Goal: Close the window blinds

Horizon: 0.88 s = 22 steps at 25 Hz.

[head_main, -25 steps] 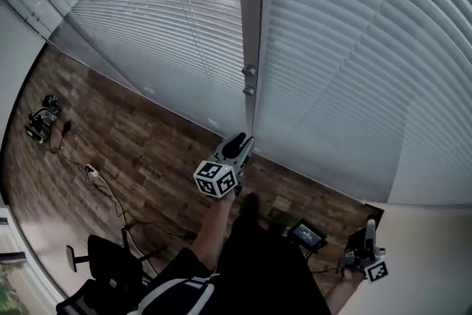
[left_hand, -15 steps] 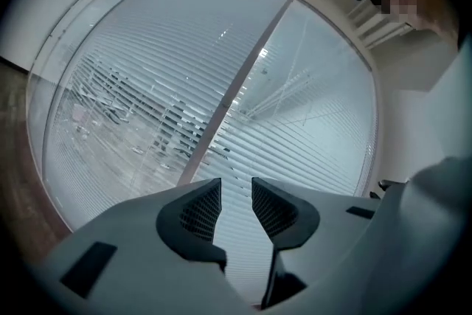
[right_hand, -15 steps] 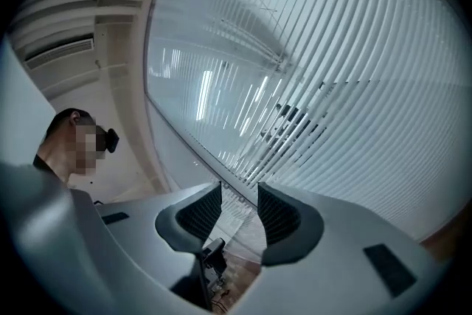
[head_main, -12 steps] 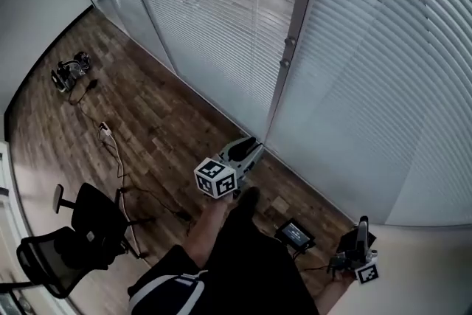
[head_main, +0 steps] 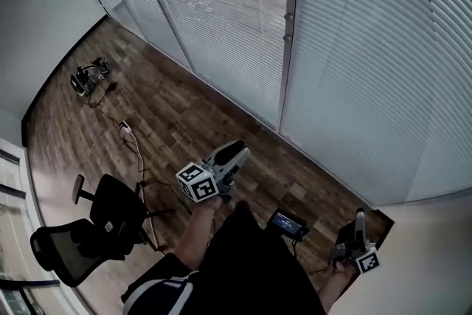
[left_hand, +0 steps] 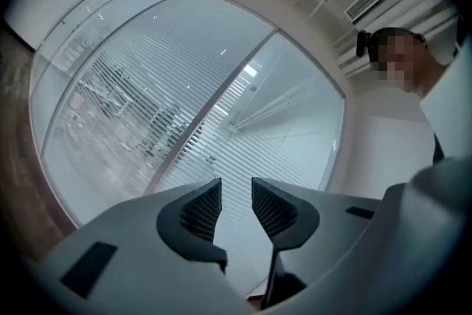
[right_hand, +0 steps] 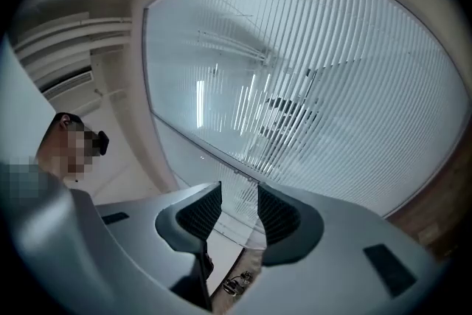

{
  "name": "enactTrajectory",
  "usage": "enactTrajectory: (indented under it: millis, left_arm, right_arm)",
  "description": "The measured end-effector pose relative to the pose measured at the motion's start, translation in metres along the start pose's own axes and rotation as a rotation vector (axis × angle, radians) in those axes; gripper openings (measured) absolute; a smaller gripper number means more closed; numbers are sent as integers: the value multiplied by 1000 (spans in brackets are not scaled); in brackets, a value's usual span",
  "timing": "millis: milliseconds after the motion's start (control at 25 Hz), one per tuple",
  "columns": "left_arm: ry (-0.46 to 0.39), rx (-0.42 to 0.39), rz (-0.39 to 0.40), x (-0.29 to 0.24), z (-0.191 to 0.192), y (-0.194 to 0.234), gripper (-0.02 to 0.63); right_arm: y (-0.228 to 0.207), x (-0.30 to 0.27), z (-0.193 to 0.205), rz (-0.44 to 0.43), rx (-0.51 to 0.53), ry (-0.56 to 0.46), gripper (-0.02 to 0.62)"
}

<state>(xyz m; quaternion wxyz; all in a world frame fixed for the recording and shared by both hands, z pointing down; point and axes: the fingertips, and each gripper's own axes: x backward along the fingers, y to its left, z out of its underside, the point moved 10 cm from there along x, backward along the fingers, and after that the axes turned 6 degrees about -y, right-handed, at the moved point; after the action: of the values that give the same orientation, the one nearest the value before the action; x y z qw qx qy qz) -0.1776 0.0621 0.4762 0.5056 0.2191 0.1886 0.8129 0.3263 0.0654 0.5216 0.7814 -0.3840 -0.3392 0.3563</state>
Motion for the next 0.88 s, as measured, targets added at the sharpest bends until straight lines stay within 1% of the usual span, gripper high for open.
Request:
enactTrajectory:
  millis: [120, 280, 360, 480, 600, 720, 800, 880]
  left_arm:
    - [-30, 33, 88, 4, -5, -8, 138]
    - [-22, 29, 161, 29, -15, -8, 138]
    - [-14, 37, 188, 49, -20, -1, 138]
    - [8, 50, 215, 89, -25, 17, 138]
    - [36, 94, 239, 125, -23, 37, 138]
    - [63, 150, 283, 148, -13, 55, 138]
    - [74, 191, 309, 152, -13, 58, 138]
    - [78, 230, 341, 153, -17, 51, 138]
  right_arm:
    - [16, 4, 0, -13, 53, -19, 155]
    - [38, 14, 20, -7, 96, -33, 156]
    - [51, 15, 42, -1, 100, -22, 155]
    - [80, 13, 90, 5, 90, 1, 155]
    - [114, 20, 140, 21, 94, 12, 155]
    - [142, 41, 181, 77, 102, 4, 155]
    - [156, 55, 198, 120, 108, -4, 155]
    - [172, 67, 202, 154, 145, -3, 155]
